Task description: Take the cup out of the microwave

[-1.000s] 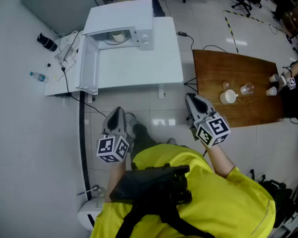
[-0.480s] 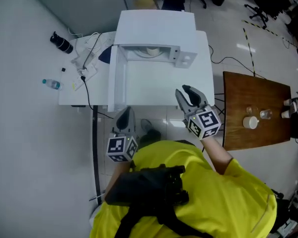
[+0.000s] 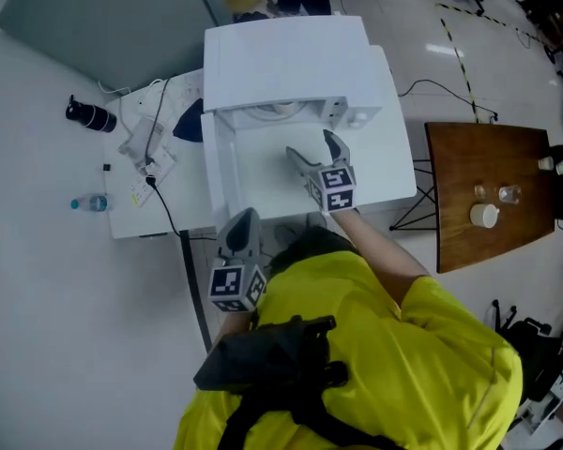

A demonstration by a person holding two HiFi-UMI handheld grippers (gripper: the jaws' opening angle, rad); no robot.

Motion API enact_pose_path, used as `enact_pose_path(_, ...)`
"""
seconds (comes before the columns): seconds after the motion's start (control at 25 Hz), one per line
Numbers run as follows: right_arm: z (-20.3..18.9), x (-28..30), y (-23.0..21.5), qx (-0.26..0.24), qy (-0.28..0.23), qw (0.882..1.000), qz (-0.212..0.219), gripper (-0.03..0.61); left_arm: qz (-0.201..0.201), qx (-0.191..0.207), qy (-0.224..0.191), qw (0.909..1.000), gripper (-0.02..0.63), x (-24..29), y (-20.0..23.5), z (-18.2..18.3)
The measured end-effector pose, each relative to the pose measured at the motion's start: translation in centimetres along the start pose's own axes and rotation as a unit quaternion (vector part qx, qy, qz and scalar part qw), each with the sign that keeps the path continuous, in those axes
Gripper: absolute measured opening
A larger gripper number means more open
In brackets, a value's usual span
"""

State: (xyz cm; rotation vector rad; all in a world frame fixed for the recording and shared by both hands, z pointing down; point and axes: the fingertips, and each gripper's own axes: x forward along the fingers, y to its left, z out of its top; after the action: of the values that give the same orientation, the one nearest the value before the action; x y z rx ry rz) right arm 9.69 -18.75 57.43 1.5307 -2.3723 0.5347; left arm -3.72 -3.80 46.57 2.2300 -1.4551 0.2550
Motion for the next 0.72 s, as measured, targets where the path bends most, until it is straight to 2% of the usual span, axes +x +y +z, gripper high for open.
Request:
enact_pose_path(0.08,-1.5,5.2,-1.8,-0.009,0.014,1.000,-0.024,0.438,0.000,-0.002,0.013,0.9999,0.000,0.8,0.5,-0.3)
enact_pose_path(0.12,-2.4,7.6,-2.8,-0.008,0.024,0.999,-0.035,0.501,0.000,-0.003,0.017,0.9998,0.000,1.1,0.7,-0.3)
enact_pose_path(0.32,-4.6,16.8,-5.8,0.001,0.042,0.997,-0.071,0.502,0.007,0.003,0.022,0.9997,0.000,2.4,1.8,-0.2)
enact_pose_path(0.64,-4.1,23.4,-6.8,-0.027,0.021,0.995,-0.094,0.501,0.008,-0.003,0.051,0.9987,0.000,4.1,2.5,-2.2)
enact_pose_path(0.68,-4.0,23.7,-6.8,-0.031,0.020,0.995,-0.094,0.468,0.006,-0.001,0.052,0.9986,0.000,4.2,2.4,-2.3)
enact_pose_path(0.72,-3.9,24.0,-6.7,-0.036,0.021,0.995,-0.091,0.468,0.005,0.001,0.052,0.9987,0.000,4.3,2.4,-2.2)
